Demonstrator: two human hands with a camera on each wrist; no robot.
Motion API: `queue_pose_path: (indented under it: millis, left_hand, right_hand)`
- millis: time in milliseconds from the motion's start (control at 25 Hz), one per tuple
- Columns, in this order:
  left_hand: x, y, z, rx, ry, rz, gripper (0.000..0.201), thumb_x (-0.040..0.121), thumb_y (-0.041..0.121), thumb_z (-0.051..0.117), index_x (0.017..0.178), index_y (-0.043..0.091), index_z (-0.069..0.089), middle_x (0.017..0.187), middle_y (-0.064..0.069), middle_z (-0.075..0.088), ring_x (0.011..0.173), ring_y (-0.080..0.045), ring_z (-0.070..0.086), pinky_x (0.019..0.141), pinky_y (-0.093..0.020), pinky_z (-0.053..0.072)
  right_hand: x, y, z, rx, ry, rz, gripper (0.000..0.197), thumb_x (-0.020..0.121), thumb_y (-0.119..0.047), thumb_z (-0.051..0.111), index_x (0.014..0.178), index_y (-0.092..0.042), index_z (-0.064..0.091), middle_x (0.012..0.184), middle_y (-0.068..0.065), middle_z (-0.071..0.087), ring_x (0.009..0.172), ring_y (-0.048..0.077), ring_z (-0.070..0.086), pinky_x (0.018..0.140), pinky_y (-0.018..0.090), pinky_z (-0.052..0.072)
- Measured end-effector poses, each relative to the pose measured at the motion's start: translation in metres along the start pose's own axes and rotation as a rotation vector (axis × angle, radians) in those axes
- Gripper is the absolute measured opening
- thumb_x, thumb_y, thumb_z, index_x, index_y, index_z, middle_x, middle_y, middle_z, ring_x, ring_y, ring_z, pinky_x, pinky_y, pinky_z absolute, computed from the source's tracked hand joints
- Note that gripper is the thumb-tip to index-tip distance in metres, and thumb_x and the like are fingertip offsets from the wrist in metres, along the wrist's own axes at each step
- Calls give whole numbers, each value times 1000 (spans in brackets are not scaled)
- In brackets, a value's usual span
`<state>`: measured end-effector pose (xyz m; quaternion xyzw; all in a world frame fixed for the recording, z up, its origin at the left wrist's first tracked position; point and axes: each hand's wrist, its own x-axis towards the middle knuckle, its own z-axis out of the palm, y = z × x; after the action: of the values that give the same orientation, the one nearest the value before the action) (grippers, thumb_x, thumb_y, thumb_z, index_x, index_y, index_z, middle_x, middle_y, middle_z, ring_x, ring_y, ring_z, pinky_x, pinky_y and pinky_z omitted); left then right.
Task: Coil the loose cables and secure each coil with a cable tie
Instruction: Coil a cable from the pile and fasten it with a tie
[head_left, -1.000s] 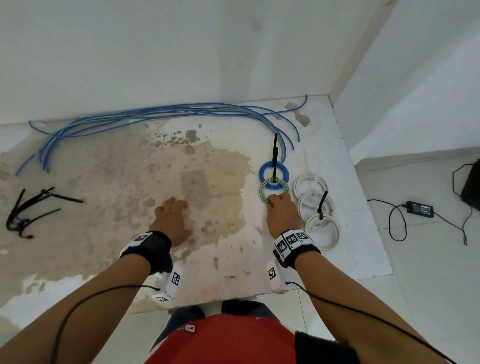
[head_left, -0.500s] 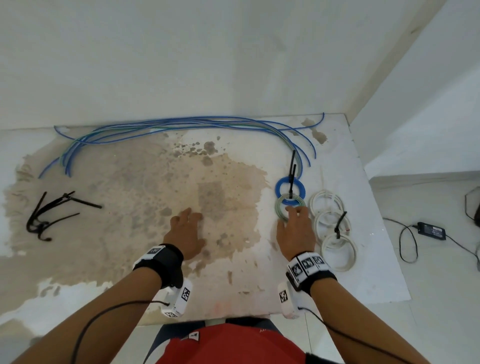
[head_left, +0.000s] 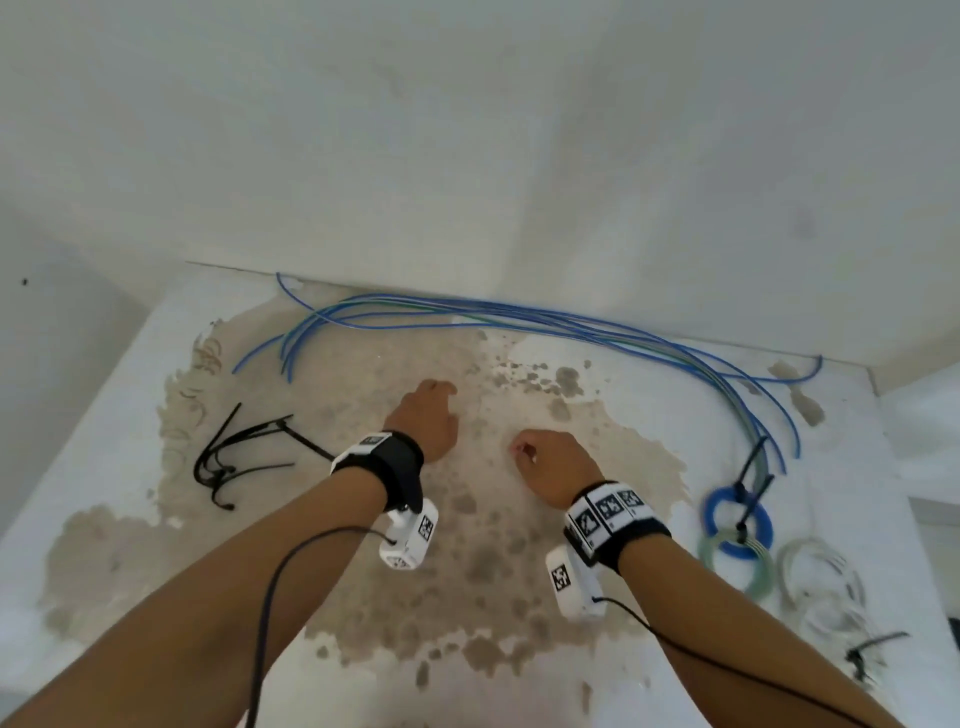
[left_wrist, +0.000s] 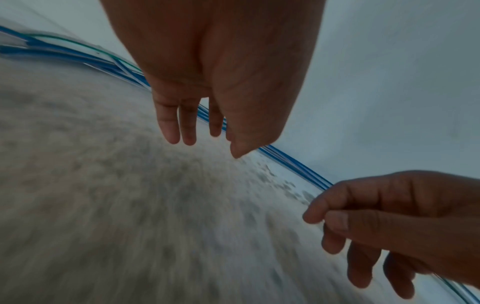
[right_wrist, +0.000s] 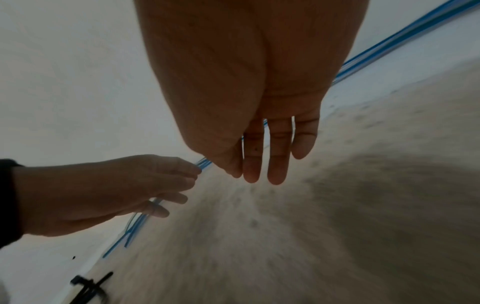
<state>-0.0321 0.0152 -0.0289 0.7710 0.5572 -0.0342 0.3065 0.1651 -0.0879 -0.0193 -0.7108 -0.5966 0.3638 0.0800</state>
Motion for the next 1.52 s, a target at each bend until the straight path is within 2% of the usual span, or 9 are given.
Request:
queue_pose_path:
  millis: [280, 400, 520, 760, 960, 1160, 1320, 1400, 1520]
  left_hand:
    - [97, -58, -54, 36, 115, -86, 56, 99, 14, 48, 152, 16, 31, 157, -8, 27, 127, -41, 47, 98, -49, 43]
    - [110, -80, -58, 104, 107, -50, 40, 101, 17, 48, 141, 14, 46, 141, -14, 43, 120, -40, 48, 95, -48, 44]
    - [108, -89, -55, 109, 244, 94, 22, 102, 21, 48, 117, 12, 62, 116, -15, 57, 102, -39, 52, 88, -46, 43]
    - [88, -89, -59, 87, 451, 282, 15, 97, 24, 56, 105, 17, 66, 102, -7, 61, 91, -34, 55, 73, -46, 47]
    - [93, -138, -83, 137, 408, 91, 23, 95, 19, 49, 112, 9, 61, 113, -18, 60, 100, -44, 55, 86, -50, 46]
    - [107, -159, -128, 164, 202, -183, 35, 97, 31, 45, 123, 10, 55, 125, -23, 49, 106, -49, 56, 94, -54, 46]
    - [88, -107, -128, 174, 355, 127, 36, 83, 41, 47, 103, 18, 66, 111, -12, 63, 102, -39, 60, 92, -46, 45]
    - [65, -64, -113, -225, 443, 357, 22, 96, 29, 53, 103, 13, 66, 104, -6, 66, 99, -30, 62, 89, -34, 46]
    - [40, 0, -95, -659, 297, 433, 20, 101, 15, 46, 115, 11, 60, 103, 2, 63, 97, -5, 59, 89, -16, 42]
  right_hand:
    - [114, -76, 1, 19, 66, 9, 36, 101, -22, 50, 136, -17, 57, 121, 7, 65, 111, 26, 62, 92, 34, 48]
    - [138, -84, 10, 2, 136, 26, 46, 101, -24, 51, 146, -19, 47, 138, 8, 52, 118, 26, 60, 96, 38, 49]
    - [148, -91, 12, -77, 252, 10, 56, 100, -26, 53, 154, -24, 38, 151, 4, 36, 97, 26, 64, 77, 36, 52]
    - [166, -103, 13, 73, 365, -106, 24, 102, -24, 57, 122, -14, 66, 122, 8, 53, 91, 25, 61, 84, 42, 53]
    - [154, -101, -4, 248, 448, -158, 16, 103, -18, 55, 111, -11, 68, 112, 1, 51, 89, 9, 55, 81, 4, 41]
    - [127, -94, -26, 392, 597, -172, 14, 104, -17, 52, 111, -12, 64, 112, -1, 50, 90, 3, 57, 77, 4, 42]
    - [108, -92, -36, 425, 654, -186, 13, 105, -16, 52, 111, -12, 62, 111, 0, 50, 90, 2, 55, 77, 6, 42]
    - [100, -93, -38, 469, 696, -182, 12, 105, -15, 51, 111, -11, 61, 109, 1, 49, 88, -1, 53, 75, 6, 40]
    - [86, -95, -44, 565, 761, -223, 12, 104, -26, 47, 109, -20, 56, 107, 5, 55, 84, 4, 55, 75, 15, 43]
